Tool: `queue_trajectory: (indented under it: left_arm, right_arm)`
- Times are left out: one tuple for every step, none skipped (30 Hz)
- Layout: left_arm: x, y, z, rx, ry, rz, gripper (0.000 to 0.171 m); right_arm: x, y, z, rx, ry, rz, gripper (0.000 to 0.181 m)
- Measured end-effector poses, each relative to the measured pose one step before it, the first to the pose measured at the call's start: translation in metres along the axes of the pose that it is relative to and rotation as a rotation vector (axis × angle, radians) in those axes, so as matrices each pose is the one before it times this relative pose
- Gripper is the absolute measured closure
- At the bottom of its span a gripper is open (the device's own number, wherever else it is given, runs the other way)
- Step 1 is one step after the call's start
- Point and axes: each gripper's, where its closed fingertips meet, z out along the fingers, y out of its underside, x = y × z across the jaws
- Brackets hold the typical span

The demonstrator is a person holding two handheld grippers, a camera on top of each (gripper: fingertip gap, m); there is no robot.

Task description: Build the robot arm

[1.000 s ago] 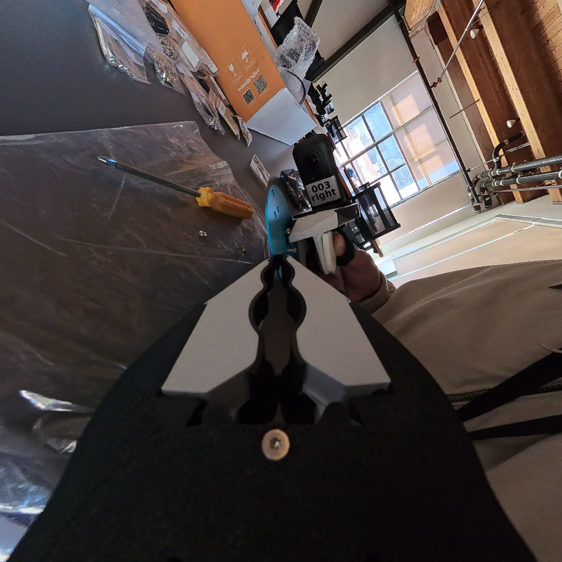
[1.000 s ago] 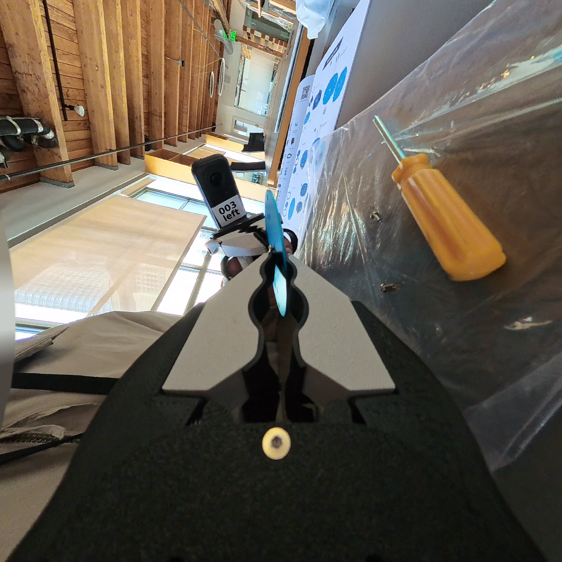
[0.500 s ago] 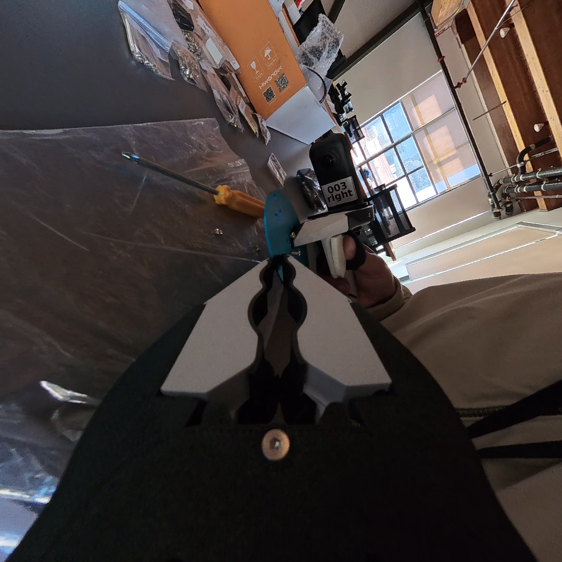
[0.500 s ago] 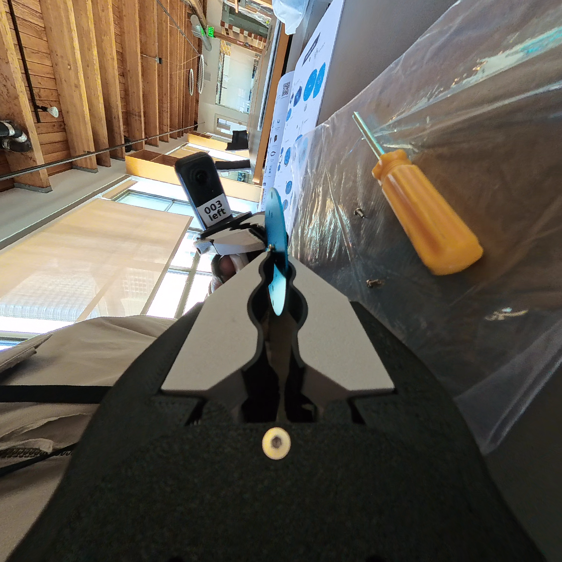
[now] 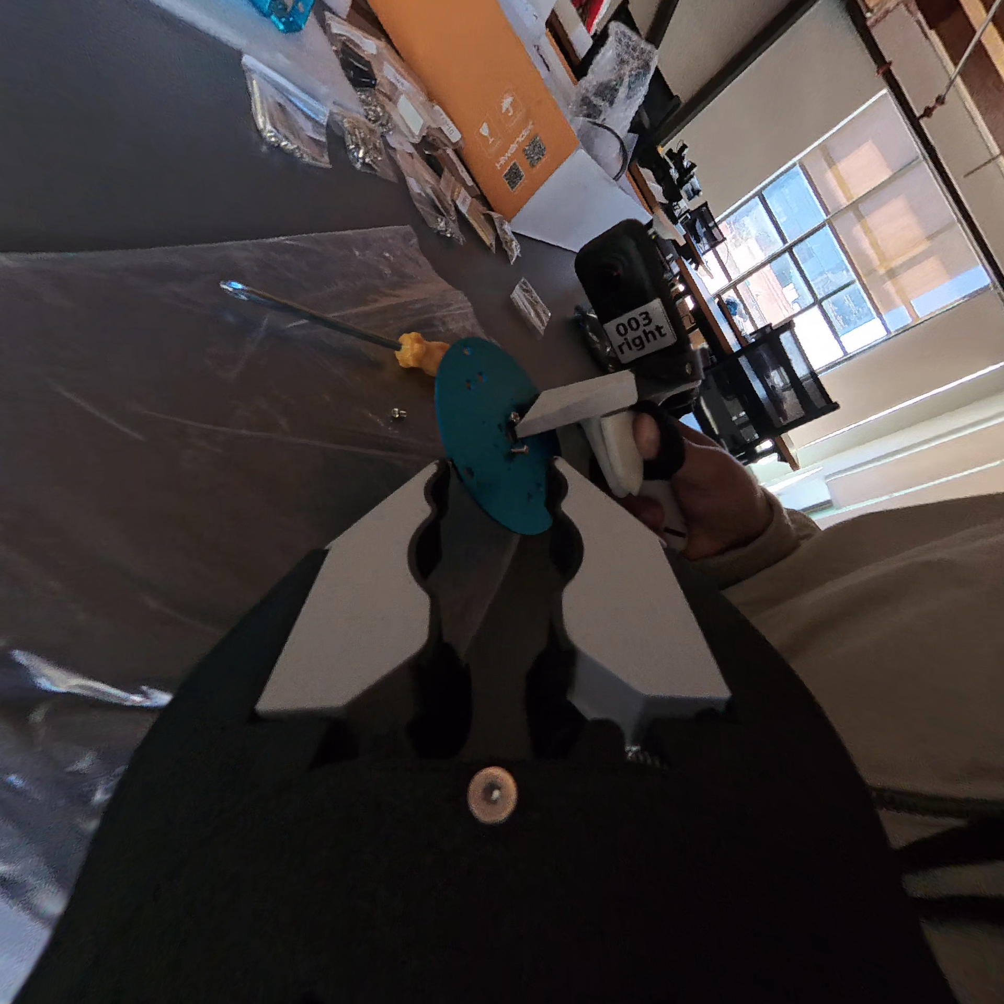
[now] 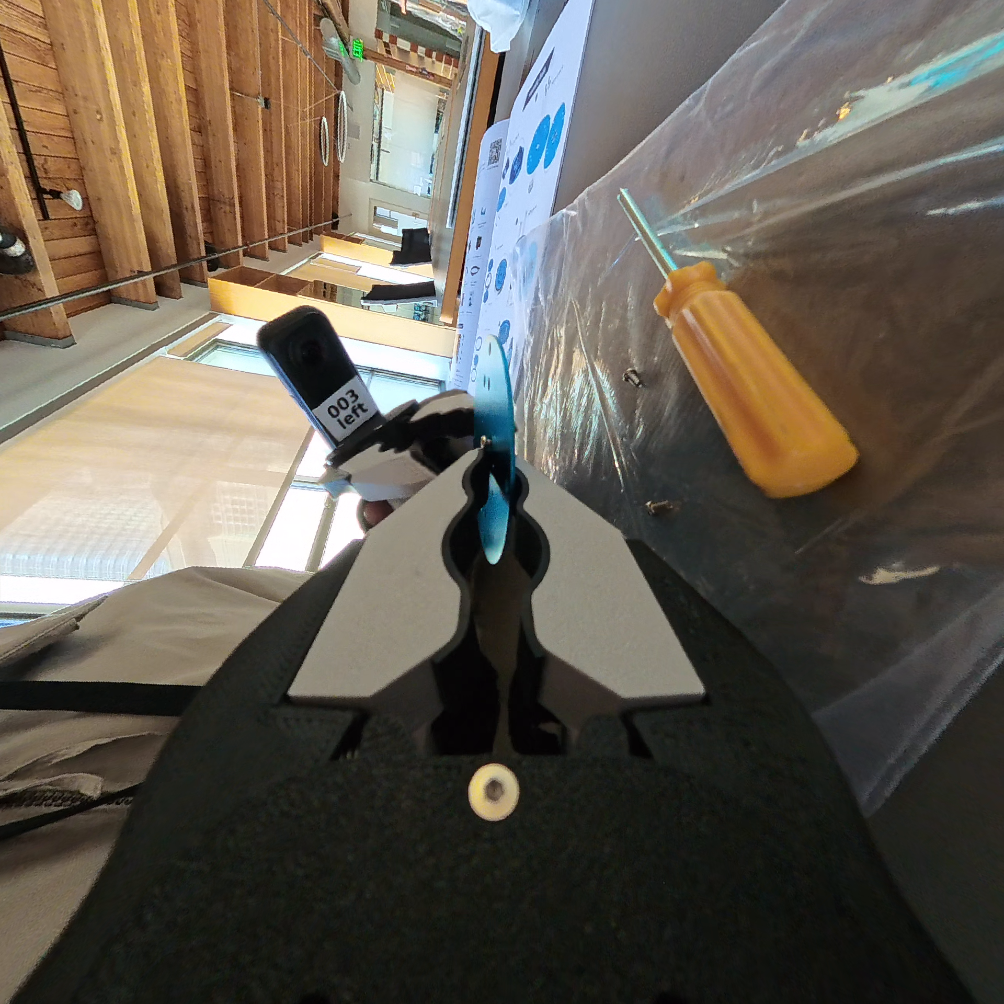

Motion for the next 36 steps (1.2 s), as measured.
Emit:
queue_trajectory:
  left_arm:
    - [-0.00079, 0.00113, 0.00273, 0.00164, -0.0012, -0.0268, 0.135]
    - [-0.00137, 0.00088, 0.00221, 0.00069, -0.002, -0.0272, 0.135]
    - [-0.00043, -0.00046, 0.00134, 0.00419, -0.0001, -0.0157, 0.136]
    - [0.00081, -0.00089, 0.00068, 0.00473, 0.0031, -0.006, 0.136]
    - [-0.00028, -0.00074, 0.00052, 0.00391, -0.0023, -0.0053, 0.137]
    - [-0.001, -0.00012, 0.0005, 0.0018, -0.0033, -0.0058, 0.137]
    - [-0.00006, 0.00049, 0.00069, -0.00352, 0.004, -0.0087, 0.138]
    - [0.00043, 0.00043, 0.00068, -0.00437, 0.0045, -0.0052, 0.139]
    - [-0.00051, 0.00039, 0.0005, -0.00328, -0.004, 0.0004, 0.143]
    - [-0.00049, 0.00001, 0.00036, -0.00069, -0.0043, 0.0032, 0.144]
    - [0.00002, 0.00039, 0.00032, -0.003, -0.0011, 0.0018, 0.144]
    - [0.0001, -0.0001, 0.00004, 0.00035, 0.002, -0.0016, 0.145]
    - [0.00032, -0.00026, -0.00025, 0.00212, 0.0047, -0.0042, 0.146]
    - [0.00015, -0.00003, -0.0002, -0.00039, 0.0049, -0.0053, 0.146]
    - [0.00023, -0.00001, -0.00016, -0.00036, 0.0044, -0.0052, 0.147]
    - [0.00007, 0.0, -0.00015, -0.00007, 0.0024, -0.0026, 0.147]
    - [-0.00008, -0.00036, -0.00021, 0.00259, 0.0011, -0.0022, 0.148]
    - [-0.00012, -0.00019, -0.00001, 0.00164, 0.001, -0.0038, 0.148]
    - [-0.00013, -0.00028, 0.00001, 0.00093, 0.0004, -0.0027, 0.149]
    - [-0.00017, 0.00001, -0.00012, -0.00067, -0.0003, 0.0006, 0.149]
    - [-0.00008, 0.00009, -0.00006, -0.00137, -0.001, 0.002, 0.15]
    - [-0.00008, -0.00018, -0.00008, 0.00028, 0.0001, 0.0012, 0.151]
    - [-0.00001, 0.00002, 0.00005, 0.00007, -0.0006, 0.0013, 0.151]
    - [-0.00035, 0.00004, 0.00016, -0.00079, -0.0022, 0.001, 0.151]
    - [-0.00021, 0.00012, 0.00004, -0.00101, -0.0019, 0.0032, 0.151]
    - [-0.00002, 0.00035, 0.00007, -0.00241, -0.001, 0.0051, 0.152]
    - [0.00005, 0.00022, 0.0, -0.00132, -0.0013, 0.0048, 0.152]
    - [-0.00005, 0.00017, -0.00001, 0.00082, -0.0045, 0.0093, 0.152]
    - [0.00022, -0.0001, 0.00005, 0.00226, -0.0034, 0.0088, 0.152]
    - [0.00056, -0.00007, -0.00012, 0.00167, 0.0019, 0.0039, 0.152]
    - [0.00048, -0.00026, -0.00025, 0.00176, 0.0039, -0.0012, 0.152]
    - [0.00003, -0.0005, -0.00031, 0.00394, 0.0005, -0.0019, 0.151]
    - [0.00006, -0.00062, -0.00045, 0.00581, -0.0007, 0.0012, 0.15]
    - [0.0008, -0.00093, -0.00054, 0.00779, 0.0029, 0.002, 0.149]
    - [0.00134, -0.00061, -0.00054, 0.00459, 0.0077, 0.0001, 0.149]
    - [0.00132, 0.00009, -0.00029, -0.00015, 0.0113, -0.0023, 0.149]
  right_arm:
    - [0.00016, 0.00027, 0.00023, -0.0017, 0.0023, -0.0016, 0.177]
    - [0.00034, 0.00005, 0.00006, 0.0013, 0.0039, -0.0023, 0.178]
    - [0.00041, -0.00002, -0.00001, 0.0011, 0.0036, -0.0021, 0.178]
    - [0.00019, 0.00028, 0.00006, -0.0012, 0.0018, -0.0013, 0.178]
    - [0.00009, 0.00003, -0.00005, -0.0004, 0.001, -0.0007, 0.177]
    - [-0.00001, 0.00009, 0.00006, -0.0005, -0.0001, -0.0003, 0.177]
    - [0.00004, 0.00034, 0.00012, -0.0027, 0.0003, -0.0006, 0.177]
    - [0.0001, 0.00044, 0.00017, -0.0027, 0.0011, -0.0018, 0.177]
    - [0.00007, 0.0002, 0.00013, -0.0015, 0.0019, -0.0023, 0.177]
    - [0.00008, 0.00041, 0.0002, -0.0013, 0.0016, -0.0025, 0.177]
    - [0.00009, 0.00012, 0.00001, -0.0009, 0.0008, -0.0014, 0.177]
    - [0.00006, -0.00006, -0.00018, 0.0002, 0.0002, 0.0001, 0.177]
    - [-0.00018, 0.00001, -0.00009, 0.0004, -0.0014, -0.0002, 0.177]
    - [-0.00008, 0.00004, -0.00007, -0.0001, -0.0015, 0.0011, 0.177]
    - [-0.0001, 0.00011, 0.00002, -0.0008, -0.0001, -0.0004, 0.177]
    - [-0.00004, 0.00003, 0.00001, 0.0004, -0.0002, -0.0002, 0.177]
    - [-0.00004, 0.00002, 0.00007, -0.0002, 0.0001, -0.001, 0.177]
    - [0.00004, 0.00003, 0.00001, -0.0001, -0.0004, 0.0001, 0.177]
    - [0.00012, 0.00006, 0.00005, -0.0004, 0.0013, -0.0008, 0.177]
    - [-0.00006, 0.00011, 0.00012, -0.0002, 0.0007, -0.0015, 0.177]
    - [0.00021, 0.00003, 0.00006, -0.0002, 0.002, -0.0006, 0.177]
    - [0.00001, 0.00009, 0.00004, 0.0005, 0.0009, -0.002, 0.177]
    - [-0.00006, -0.00013, -0.00001, 0.0009, -0.0006, 0.0013, 0.177]
    - [0.00027, -0.00009, -0.00001, -0.0002, 0.0022, -0.0004, 0.177]
    - [0.00024, -0.00005, 0.0001, 0.0003, 0.0022, -0.0007, 0.177]
    - [0.00004, -0.00003, 0.00005, -0.0001, 0.0, 0.0024, 0.176]
    - [0.0001, -0.00001, -0.00018, -0.0001, 0.0004, 0.0014, 0.176]
    - [0.00005, 0.00015, 0.00006, -0.0007, 0.0003, 0.0008, 0.176]
    - [-0.00014, -0.00012, -0.00019, 0.0002, -0.0019, 0.0035, 0.176]
    - [-0.00034, -0.00003, -0.00018, -0.0018, -0.0052, 0.0061, 0.176]
    - [-0.00054, 0.00009, -0.00015, -0.002, -0.006, 0.0054, 0.176]
    - [-0.00028, 0.00011, 0.00024, 0.0, -0.0027, 0.002, 0.176]
    - [-0.00046, 0.00039, 0.00036, -0.0013, -0.0023, 0.0002, 0.176]
    - [-0.0012, 0.00049, 0.00016, -0.0042, -0.0116, 0.0095, 0.177]
    - [-0.00156, 0.00048, -0.00016, -0.0051, -0.0173, 0.0146, 0.178]
    - [-0.00085, 0.00042, -0.0004, -0.0053, -0.0099, 0.0096, 0.177]
